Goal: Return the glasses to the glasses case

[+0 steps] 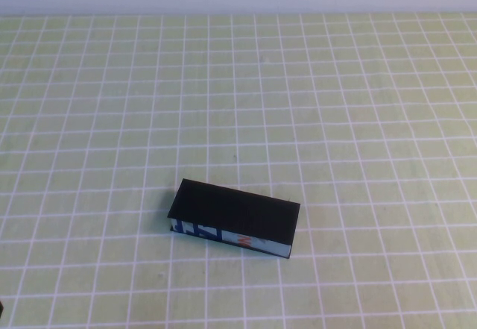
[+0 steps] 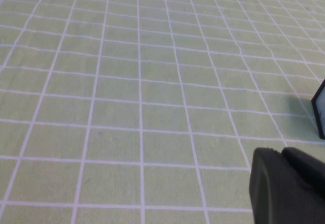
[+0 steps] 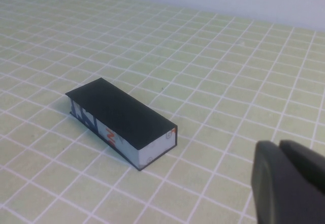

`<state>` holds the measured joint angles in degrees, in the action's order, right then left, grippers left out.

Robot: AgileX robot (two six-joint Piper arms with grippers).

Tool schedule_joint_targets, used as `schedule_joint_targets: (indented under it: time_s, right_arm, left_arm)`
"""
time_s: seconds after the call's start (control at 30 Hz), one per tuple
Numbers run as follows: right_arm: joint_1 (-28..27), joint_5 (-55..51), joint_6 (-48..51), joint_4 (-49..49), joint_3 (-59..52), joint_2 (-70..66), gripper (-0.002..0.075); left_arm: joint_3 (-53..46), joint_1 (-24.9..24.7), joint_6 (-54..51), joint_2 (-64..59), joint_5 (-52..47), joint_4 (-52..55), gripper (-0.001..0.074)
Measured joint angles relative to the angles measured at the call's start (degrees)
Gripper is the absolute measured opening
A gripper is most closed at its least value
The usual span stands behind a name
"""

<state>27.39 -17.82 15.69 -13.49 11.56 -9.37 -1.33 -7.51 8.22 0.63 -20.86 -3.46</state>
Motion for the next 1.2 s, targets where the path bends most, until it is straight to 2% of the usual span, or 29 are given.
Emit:
schedule_joint_targets:
  time_s: [0.33, 0.77, 1.0, 1.1, 1.2]
  right_arm:
    - [-0.1, -0.1, 0.0, -0.1, 0.0, 0.0, -0.0018]
    - [-20.1, -0.1, 0.0, 0.5, 0.0, 1.9, -0.0018]
    - [-26.0, 0.7, 0.0, 1.4, -6.1, 8.5, -0.0018]
    - [-27.3, 4.5, -0.2, 0.9, -11.8, 9.8, -0.0018]
    - [-28.0, 3.0, -0.9, 0.5, -13.0, 9.8, -0.0018]
  left_arm:
    - [0.0, 0.0, 0.0, 0.0, 0.0, 0.0, -0.0003]
    - [0.0, -0.1, 0.0, 0.0, 0.0, 0.0, -0.0003]
    - [0.0, -0.1, 0.0, 0.0, 0.0, 0.0, -0.0003]
    - [0.0, -0.1, 0.0, 0.1, 0.0, 0.0, -0.0003]
    - [0.0, -0.1, 0.0, 0.1, 0.0, 0.0, -0.0003]
